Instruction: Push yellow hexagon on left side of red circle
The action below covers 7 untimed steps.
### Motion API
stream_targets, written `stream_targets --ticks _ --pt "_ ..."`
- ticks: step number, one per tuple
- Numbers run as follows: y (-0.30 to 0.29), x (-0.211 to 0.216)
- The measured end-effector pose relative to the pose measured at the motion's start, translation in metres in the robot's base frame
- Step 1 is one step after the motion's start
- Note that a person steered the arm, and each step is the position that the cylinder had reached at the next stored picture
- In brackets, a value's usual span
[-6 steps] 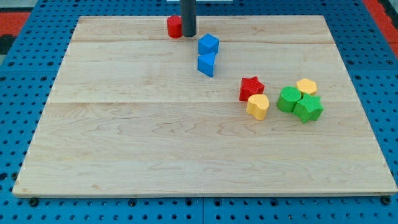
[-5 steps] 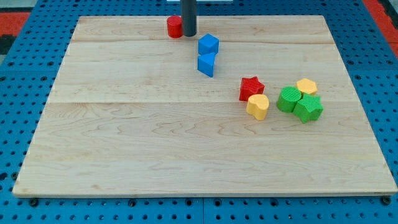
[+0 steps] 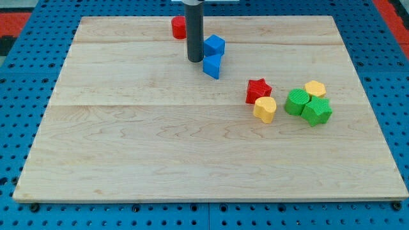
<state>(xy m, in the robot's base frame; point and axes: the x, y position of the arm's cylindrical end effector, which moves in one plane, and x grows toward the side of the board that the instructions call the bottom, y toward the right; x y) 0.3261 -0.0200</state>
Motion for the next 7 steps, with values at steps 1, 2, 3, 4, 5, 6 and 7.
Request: stream_targets --ticks 1,2,3,4,5,6,7 --pt "-0.004 0.0" --pt "-0.004 0.0" --pt "-0.003 0.034" --pt "-0.003 0.061" --pt "-0.003 0.072" --pt "-0.003 0.074" --pt "-0.001 0.037"
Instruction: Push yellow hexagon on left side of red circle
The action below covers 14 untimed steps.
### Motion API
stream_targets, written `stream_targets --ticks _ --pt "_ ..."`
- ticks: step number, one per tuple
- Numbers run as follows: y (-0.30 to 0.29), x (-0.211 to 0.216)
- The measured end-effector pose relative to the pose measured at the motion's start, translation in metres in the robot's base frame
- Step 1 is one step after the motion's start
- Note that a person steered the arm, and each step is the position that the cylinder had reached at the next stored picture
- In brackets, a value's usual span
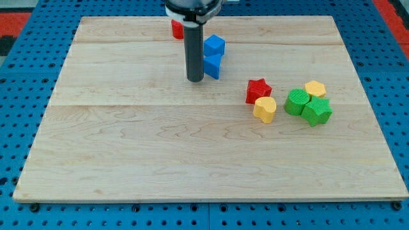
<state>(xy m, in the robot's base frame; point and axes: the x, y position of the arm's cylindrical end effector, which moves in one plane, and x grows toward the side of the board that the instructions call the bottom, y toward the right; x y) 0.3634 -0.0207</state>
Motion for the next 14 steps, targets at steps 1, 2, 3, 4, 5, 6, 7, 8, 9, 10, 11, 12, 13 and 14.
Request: stream_targets --ticks 1,2,3,4,5,6,7,8,9,10,11,12,13,14 --pt "0.0 -0.007" --pt "0.037 0.024" --pt "0.059 0.027" --pt "0.079 0.014" --pt "0.116 0.011" --pt "0.131 0.049" --pt "0.143 0.054" --pt "0.164 0.039" --pt "0.2 -0.017" --pt "0.266 -0.01" --pt "0.291 0.042" --pt "0.297 0.08" --pt "0.237 0.059" --pt "0.181 0.029"
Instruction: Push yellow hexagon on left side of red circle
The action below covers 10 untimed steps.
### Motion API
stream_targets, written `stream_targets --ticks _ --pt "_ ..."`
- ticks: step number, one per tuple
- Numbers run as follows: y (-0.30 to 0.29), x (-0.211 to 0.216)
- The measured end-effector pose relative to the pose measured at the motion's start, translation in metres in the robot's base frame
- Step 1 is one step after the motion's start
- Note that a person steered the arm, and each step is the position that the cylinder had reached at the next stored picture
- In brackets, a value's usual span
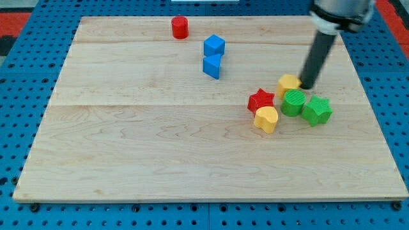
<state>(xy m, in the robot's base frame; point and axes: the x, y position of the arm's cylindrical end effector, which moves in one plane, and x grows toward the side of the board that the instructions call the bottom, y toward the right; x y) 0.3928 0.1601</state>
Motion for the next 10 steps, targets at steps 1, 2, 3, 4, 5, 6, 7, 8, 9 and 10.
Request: stream_targets --ticks 1,2,3,4,5,6,7,8,9,10 --pt "-0.108 0.0" --pt "-0.091 0.01" --pt "-0.081 0.042" --pt "-0.159 0.059" --pt "-0.217 0.016" --pt "-0.229 -0.016" --pt "-0.2 0.032" --pt "-0.161 -0.005" --pt "-0.228 -0.061" --pt "-0.257 -0.108"
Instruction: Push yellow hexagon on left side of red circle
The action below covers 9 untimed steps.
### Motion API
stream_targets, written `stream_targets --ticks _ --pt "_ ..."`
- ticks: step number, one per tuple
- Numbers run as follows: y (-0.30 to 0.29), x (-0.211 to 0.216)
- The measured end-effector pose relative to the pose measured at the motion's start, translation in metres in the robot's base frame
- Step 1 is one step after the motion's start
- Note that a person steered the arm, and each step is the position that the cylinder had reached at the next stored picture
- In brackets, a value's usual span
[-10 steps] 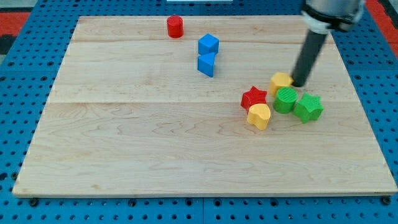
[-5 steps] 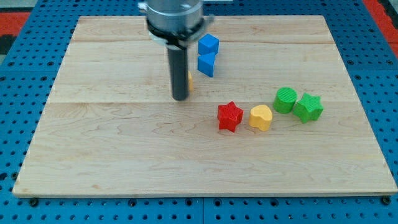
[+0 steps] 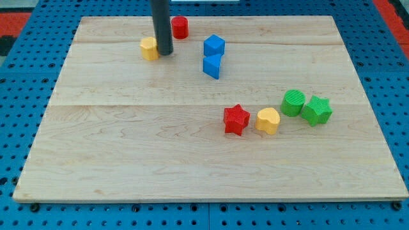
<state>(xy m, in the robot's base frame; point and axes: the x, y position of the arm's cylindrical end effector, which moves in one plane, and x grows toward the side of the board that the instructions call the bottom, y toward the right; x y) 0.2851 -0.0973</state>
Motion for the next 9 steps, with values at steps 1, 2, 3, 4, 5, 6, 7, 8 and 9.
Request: stream_targets --ticks 1,2,3,4,5,6,7,8,9 --pt "0.01 0.022" --pt "0.007 0.053" --pt "-0.029 0.066" --pt "-0.05 0.022" --pt "-0.028 -0.014" --pt "-0.035 -0.011" --pt "-0.088 -0.014" --pt "-0.073 -0.048" --pt "-0.026 -0.054"
